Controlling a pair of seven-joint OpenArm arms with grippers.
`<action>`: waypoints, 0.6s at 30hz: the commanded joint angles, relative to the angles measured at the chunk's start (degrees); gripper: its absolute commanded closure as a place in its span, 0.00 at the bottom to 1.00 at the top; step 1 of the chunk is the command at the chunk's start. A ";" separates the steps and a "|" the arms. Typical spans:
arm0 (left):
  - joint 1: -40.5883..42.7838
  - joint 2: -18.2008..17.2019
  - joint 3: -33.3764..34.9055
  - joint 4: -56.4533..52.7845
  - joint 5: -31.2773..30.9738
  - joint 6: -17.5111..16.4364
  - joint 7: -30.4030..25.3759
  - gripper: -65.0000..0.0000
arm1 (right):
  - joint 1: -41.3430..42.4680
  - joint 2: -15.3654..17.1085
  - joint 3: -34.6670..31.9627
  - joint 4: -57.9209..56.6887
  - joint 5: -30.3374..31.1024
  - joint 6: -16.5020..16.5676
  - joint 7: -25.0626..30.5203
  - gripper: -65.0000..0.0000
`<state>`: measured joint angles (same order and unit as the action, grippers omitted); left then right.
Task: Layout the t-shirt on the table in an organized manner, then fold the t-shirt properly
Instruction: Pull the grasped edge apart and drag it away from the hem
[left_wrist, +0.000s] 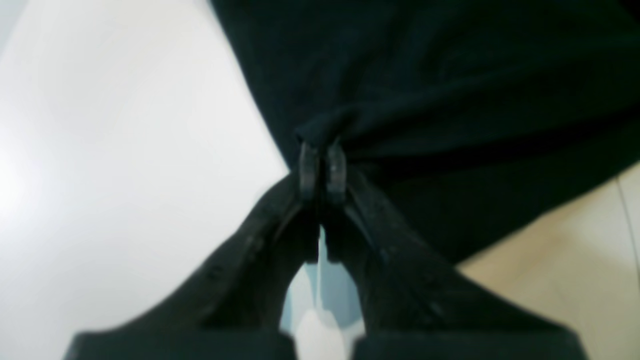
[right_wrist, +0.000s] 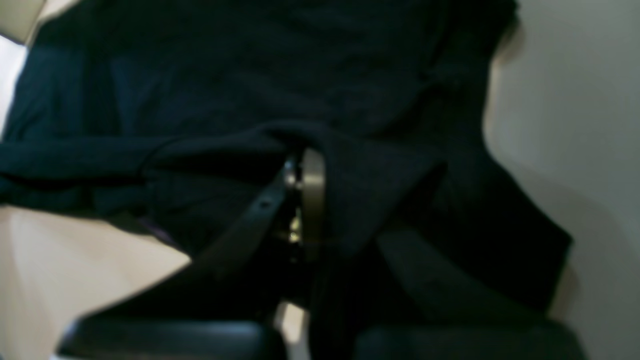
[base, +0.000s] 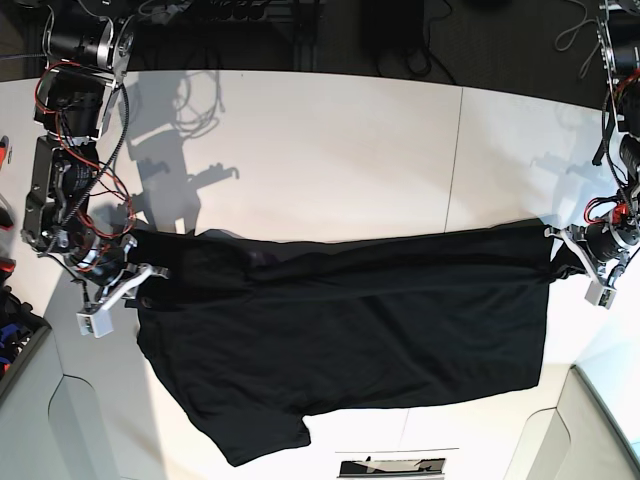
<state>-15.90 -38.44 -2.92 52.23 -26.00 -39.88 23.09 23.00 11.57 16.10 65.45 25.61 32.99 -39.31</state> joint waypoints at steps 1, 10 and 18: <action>-1.42 -1.55 0.17 0.28 -0.61 -0.12 -1.81 0.98 | 1.53 0.52 -0.52 0.90 0.31 -0.13 2.47 1.00; -3.30 -2.08 -1.11 1.29 -13.18 4.13 17.86 0.49 | 0.96 -0.02 1.01 4.20 4.02 -0.85 -4.61 0.38; -2.93 -3.02 -12.02 3.96 -27.50 -0.12 28.13 0.49 | -6.08 0.44 13.05 16.83 8.44 -0.85 -10.05 0.38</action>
<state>-17.58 -40.14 -14.63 55.27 -52.47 -39.33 52.31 15.94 11.44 29.19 81.47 33.26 31.94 -50.24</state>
